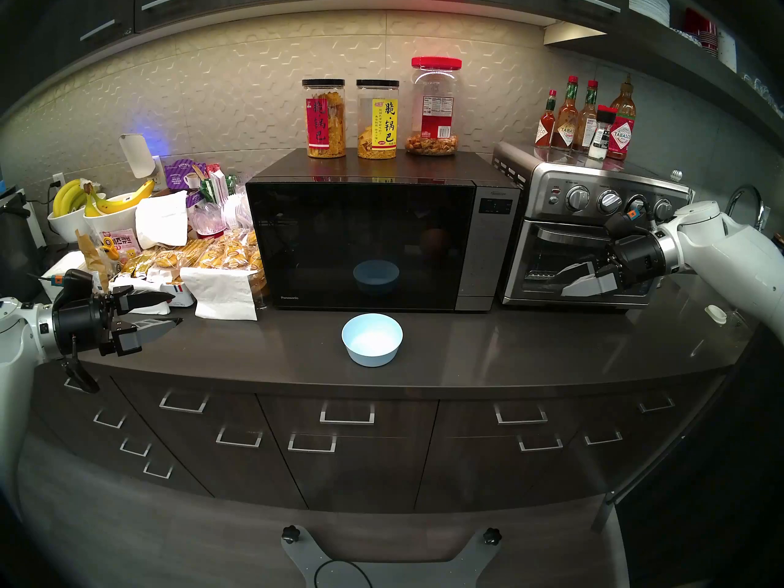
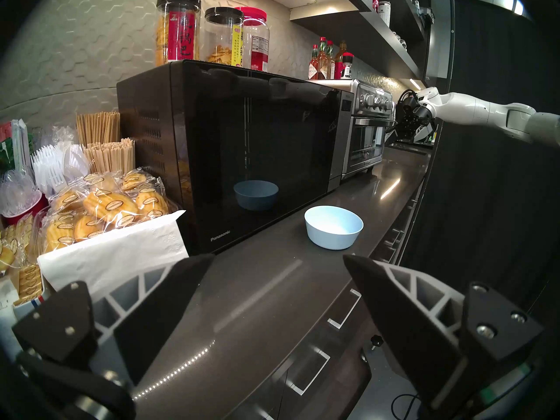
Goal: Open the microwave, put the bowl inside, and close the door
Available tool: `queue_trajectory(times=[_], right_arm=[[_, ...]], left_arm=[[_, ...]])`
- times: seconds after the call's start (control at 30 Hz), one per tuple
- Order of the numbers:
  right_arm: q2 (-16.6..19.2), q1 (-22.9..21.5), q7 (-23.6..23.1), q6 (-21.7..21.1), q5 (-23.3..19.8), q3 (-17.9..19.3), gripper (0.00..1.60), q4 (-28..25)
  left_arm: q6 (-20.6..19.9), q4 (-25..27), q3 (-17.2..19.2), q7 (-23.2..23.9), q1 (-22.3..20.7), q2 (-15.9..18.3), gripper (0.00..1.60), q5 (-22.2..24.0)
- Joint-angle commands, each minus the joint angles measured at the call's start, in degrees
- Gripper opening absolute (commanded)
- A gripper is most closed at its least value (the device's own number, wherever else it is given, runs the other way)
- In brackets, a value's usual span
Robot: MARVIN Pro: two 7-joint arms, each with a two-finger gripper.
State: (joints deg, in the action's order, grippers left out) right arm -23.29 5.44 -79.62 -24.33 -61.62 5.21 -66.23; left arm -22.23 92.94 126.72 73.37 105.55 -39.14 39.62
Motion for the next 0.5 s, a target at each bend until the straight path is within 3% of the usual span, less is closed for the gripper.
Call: queue_trajectory(times=[0.0, 0.47], right_arm=[[-0.01, -0.81, -0.02, -0.05, -0.36, 0.72, 1.6, -0.01], [-0.01, -0.76, -0.03, -0.06, -0.33, 0.79, 1.6, -0.01]], left_arm=[[-0.07, 0.0, 0.46, 0.07, -0.15, 0.03, 1.6, 0.21], [-0.09, 0.0, 0.47, 0.1, -0.18, 0.0, 1.6, 0.17]])
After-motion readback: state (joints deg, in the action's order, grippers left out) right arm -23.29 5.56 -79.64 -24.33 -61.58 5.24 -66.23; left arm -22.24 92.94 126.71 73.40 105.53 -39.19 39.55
